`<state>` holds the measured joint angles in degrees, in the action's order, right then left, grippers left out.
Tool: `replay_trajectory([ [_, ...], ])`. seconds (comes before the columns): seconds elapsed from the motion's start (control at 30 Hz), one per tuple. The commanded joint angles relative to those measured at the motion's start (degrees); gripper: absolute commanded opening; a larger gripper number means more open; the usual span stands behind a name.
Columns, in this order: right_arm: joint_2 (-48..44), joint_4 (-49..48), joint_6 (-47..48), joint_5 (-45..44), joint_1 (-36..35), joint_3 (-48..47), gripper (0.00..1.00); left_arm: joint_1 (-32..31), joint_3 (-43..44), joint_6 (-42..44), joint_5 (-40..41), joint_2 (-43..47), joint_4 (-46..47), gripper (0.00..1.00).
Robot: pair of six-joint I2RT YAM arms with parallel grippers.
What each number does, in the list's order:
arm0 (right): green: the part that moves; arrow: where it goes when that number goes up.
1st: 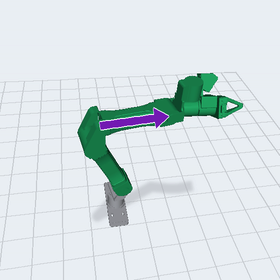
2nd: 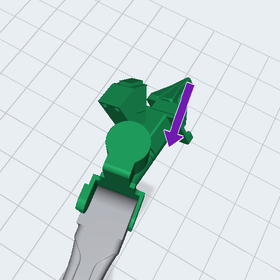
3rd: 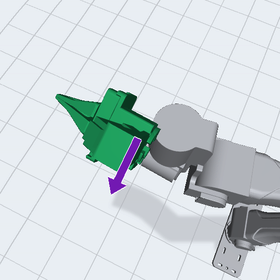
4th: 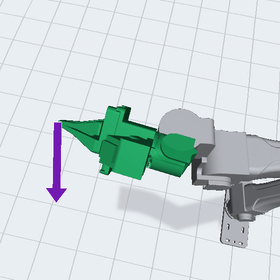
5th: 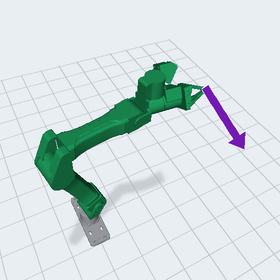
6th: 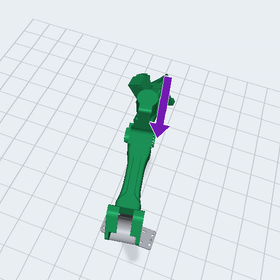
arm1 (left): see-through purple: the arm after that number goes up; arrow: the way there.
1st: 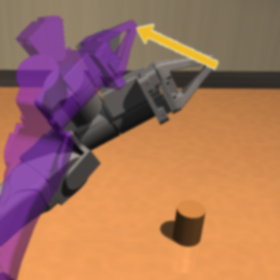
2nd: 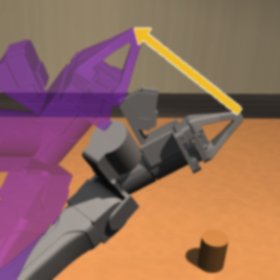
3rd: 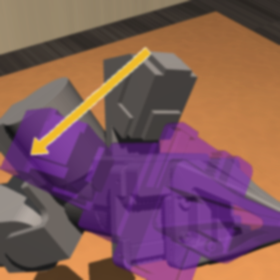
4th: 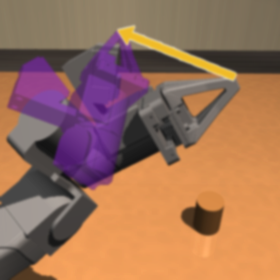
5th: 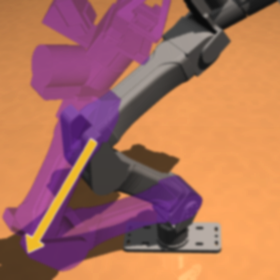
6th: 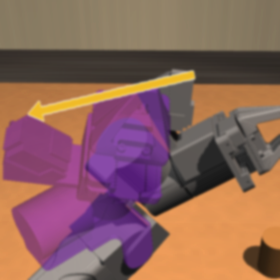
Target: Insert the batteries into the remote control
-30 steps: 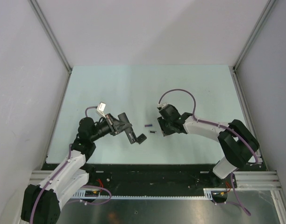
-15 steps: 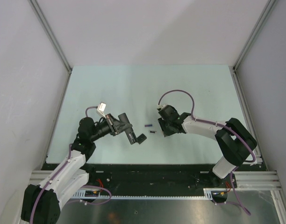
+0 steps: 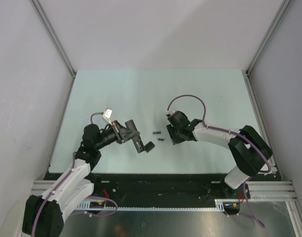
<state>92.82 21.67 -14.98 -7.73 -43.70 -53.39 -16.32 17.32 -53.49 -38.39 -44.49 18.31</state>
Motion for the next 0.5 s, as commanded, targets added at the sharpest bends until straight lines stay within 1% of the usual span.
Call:
replay_trajectory([
  [0.0,-3.1,-0.1,-0.7,-0.5,0.3,-2.1,0.47,0.2,0.9,0.4,-2.0,0.4,2.9,0.00],
  [0.37,-1.5,-1.5,-0.1,0.2,0.7,-3.7,0.44,0.2,0.1,-1.3,-1.8,1.5,4.3,0.00],
  [0.47,-2.7,-2.4,-0.1,-0.1,-0.2,-4.0,0.44,0.2,0.1,-1.3,-2.0,2.2,4.4,0.00],
])
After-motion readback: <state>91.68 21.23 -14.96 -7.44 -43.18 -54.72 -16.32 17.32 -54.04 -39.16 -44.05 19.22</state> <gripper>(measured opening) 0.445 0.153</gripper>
